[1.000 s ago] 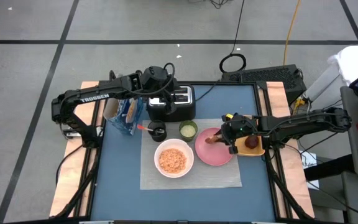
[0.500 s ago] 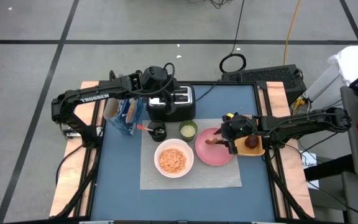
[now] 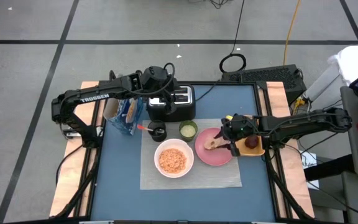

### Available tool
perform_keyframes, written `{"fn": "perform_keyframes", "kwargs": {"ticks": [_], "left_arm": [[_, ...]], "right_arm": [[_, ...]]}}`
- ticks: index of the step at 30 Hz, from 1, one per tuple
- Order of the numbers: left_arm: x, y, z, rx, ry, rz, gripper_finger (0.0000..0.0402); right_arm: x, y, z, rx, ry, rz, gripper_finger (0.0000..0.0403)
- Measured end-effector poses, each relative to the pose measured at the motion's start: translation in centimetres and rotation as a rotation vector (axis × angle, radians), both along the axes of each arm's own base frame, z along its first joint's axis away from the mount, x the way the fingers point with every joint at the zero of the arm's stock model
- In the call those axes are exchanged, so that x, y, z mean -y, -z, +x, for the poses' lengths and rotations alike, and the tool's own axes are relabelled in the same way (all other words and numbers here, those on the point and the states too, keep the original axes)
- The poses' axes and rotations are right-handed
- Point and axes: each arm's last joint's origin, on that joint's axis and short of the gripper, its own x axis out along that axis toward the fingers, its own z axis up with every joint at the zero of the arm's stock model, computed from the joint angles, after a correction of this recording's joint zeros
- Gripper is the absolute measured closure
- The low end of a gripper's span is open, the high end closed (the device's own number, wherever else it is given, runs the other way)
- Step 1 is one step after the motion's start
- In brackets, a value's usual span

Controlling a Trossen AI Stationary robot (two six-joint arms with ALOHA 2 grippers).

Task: Arrange a breakfast setting
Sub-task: Put the bagel on the pink plate, then put the apple on the top right of the gray mat

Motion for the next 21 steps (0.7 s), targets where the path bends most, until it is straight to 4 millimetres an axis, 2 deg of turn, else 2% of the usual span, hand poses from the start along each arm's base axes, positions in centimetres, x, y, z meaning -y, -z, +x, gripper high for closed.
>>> {"fn": "perform_keyframes", "kwargs": {"ticks": [11, 21], "left_arm": [[0.0, 0.0, 0.0, 0.0, 0.0, 0.0, 0.0236], [0.0, 0.0, 0.0, 0.001, -0.002, -0.003, 0.0236]], "right_arm": [[-0.1, -2.1, -1.0, 0.123, 0.018, 0.017, 0.0192], [0.2, -3.9, -2.2, 0.228, 0.209, 0.069, 0.0192]]}}
